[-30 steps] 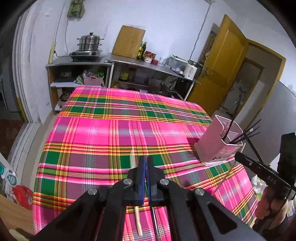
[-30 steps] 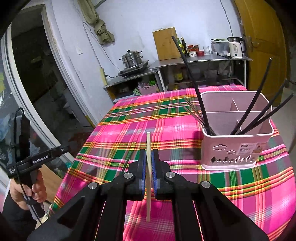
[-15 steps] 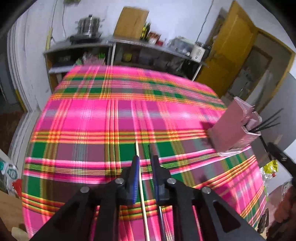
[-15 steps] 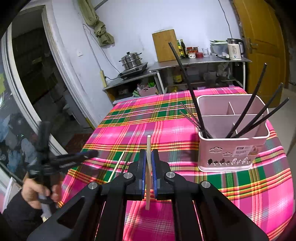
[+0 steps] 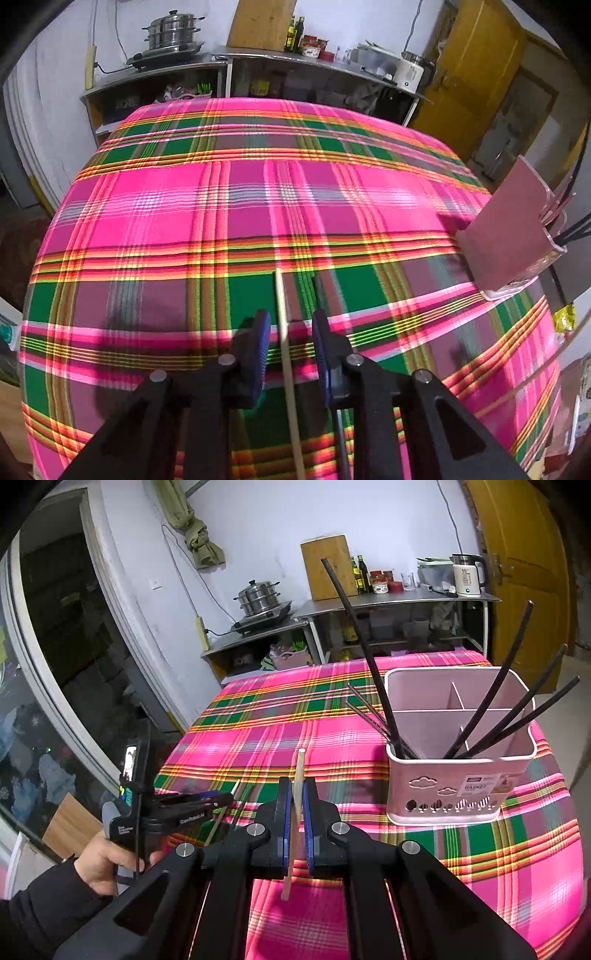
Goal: Organize utensils
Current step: 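Lift both held wooden chopsticks and carry them toward the pink holder, then raise the left tool's wooden chopstick over the holder while the right tool follows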
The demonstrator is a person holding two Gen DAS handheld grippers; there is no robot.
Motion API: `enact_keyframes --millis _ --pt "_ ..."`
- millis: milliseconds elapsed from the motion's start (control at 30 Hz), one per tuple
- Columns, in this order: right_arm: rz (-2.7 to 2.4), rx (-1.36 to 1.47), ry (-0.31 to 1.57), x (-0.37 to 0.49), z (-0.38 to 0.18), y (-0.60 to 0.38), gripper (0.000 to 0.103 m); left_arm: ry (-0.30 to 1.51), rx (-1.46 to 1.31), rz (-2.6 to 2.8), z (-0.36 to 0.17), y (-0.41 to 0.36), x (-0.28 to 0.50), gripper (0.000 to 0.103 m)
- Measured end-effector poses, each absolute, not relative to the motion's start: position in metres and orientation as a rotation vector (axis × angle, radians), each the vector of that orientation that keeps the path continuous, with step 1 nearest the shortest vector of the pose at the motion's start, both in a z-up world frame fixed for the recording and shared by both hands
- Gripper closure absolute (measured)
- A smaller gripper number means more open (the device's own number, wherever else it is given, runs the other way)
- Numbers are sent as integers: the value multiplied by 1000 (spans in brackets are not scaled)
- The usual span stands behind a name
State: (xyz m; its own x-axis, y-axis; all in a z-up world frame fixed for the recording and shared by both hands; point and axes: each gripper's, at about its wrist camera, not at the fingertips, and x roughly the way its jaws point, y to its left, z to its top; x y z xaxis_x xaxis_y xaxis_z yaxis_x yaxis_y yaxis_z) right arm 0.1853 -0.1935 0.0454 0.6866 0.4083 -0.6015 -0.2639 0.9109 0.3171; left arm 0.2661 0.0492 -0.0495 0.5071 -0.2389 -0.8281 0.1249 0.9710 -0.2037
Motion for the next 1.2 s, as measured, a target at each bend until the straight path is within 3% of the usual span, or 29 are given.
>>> enact_keyframes --millis 433,467,567,633,1200 --pt "382 215 725 190 45 -192 97 1042 3 -224 -63 13 284 80" --pt "382 215 725 190 45 -192 97 1045 17 -222 -63 10 286 81" --pt "382 215 724 190 45 -192 97 1060 53 -219 -63 4 290 97" --pt "380 216 726 190 45 -193 97 1070 23 -240 -58 5 291 98" --pt "345 221 663 166 69 -212 97 791 -42 -353 92 8 228 99"
